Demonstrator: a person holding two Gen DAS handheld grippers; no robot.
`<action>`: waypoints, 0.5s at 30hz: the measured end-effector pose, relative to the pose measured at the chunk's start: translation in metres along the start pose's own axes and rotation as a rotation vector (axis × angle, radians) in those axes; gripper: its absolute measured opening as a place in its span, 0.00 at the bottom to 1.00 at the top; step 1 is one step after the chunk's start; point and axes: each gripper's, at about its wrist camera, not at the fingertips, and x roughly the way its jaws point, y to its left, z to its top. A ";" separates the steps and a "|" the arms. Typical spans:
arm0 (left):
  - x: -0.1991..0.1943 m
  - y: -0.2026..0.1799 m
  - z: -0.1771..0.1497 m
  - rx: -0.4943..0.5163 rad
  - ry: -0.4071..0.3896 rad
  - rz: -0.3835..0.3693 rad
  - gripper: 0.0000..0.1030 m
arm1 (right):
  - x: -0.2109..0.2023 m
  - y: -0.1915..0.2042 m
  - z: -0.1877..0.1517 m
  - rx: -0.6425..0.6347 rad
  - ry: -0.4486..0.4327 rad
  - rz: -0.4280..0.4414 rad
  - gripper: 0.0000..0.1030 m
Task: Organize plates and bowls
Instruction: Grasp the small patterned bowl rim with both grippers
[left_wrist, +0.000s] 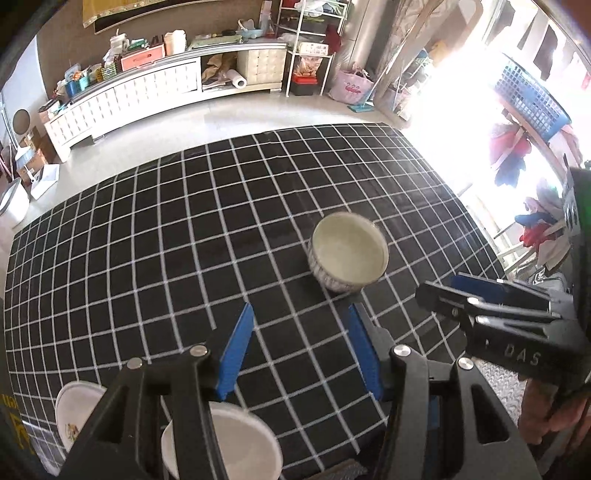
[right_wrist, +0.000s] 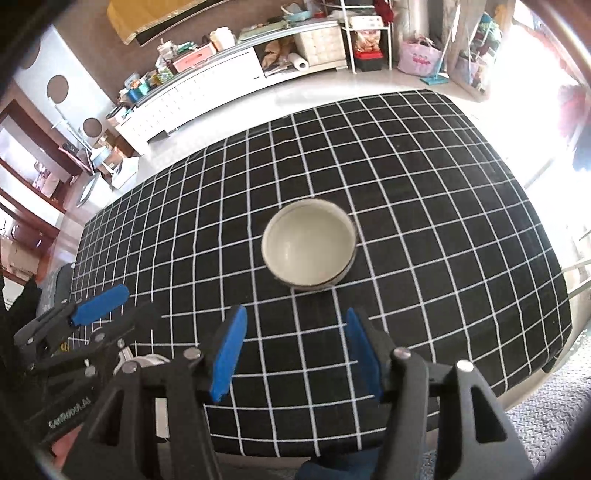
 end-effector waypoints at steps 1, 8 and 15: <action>0.007 -0.002 0.006 -0.004 0.012 -0.005 0.49 | 0.001 -0.004 0.004 0.006 0.000 0.001 0.60; 0.051 -0.010 0.038 -0.027 0.096 -0.014 0.49 | 0.019 -0.027 0.032 0.042 0.053 0.022 0.60; 0.107 -0.009 0.055 -0.039 0.187 0.020 0.49 | 0.062 -0.052 0.050 0.094 0.137 0.021 0.60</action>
